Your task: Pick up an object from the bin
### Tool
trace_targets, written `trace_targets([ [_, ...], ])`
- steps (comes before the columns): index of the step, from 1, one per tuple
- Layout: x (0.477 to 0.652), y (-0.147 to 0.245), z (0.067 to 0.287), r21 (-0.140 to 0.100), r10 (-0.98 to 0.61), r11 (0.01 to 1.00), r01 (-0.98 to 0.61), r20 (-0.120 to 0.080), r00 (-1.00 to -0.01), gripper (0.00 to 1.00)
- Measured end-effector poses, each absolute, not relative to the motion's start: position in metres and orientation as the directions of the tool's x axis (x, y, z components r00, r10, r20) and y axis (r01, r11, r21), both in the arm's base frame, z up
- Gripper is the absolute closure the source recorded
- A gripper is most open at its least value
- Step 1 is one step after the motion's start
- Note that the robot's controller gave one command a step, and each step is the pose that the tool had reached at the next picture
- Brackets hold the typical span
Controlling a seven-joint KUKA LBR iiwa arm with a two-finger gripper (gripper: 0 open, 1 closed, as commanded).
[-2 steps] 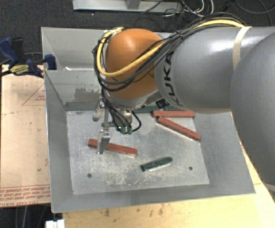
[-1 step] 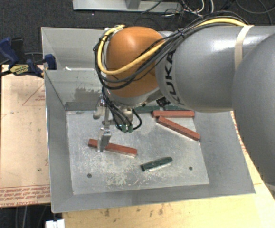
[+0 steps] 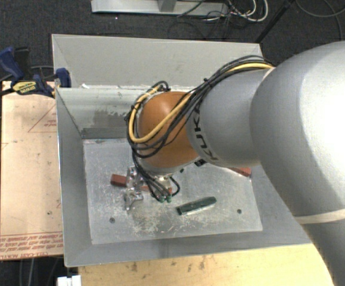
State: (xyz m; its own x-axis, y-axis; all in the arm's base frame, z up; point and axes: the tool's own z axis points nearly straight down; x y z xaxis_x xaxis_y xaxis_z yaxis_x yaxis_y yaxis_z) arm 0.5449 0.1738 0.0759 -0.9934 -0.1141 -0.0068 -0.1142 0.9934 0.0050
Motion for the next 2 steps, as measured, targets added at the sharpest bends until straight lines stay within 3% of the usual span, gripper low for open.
trace_targets([
  [1, 0.5447, 0.1733, 0.0745, 0.005, -0.114, 0.993, -0.114, -0.008, -0.993, 0.00],
  [2, 0.5449, 0.1732, 0.0746, 0.005, -0.114, 0.993, -0.114, -0.008, -0.993, 0.00],
])
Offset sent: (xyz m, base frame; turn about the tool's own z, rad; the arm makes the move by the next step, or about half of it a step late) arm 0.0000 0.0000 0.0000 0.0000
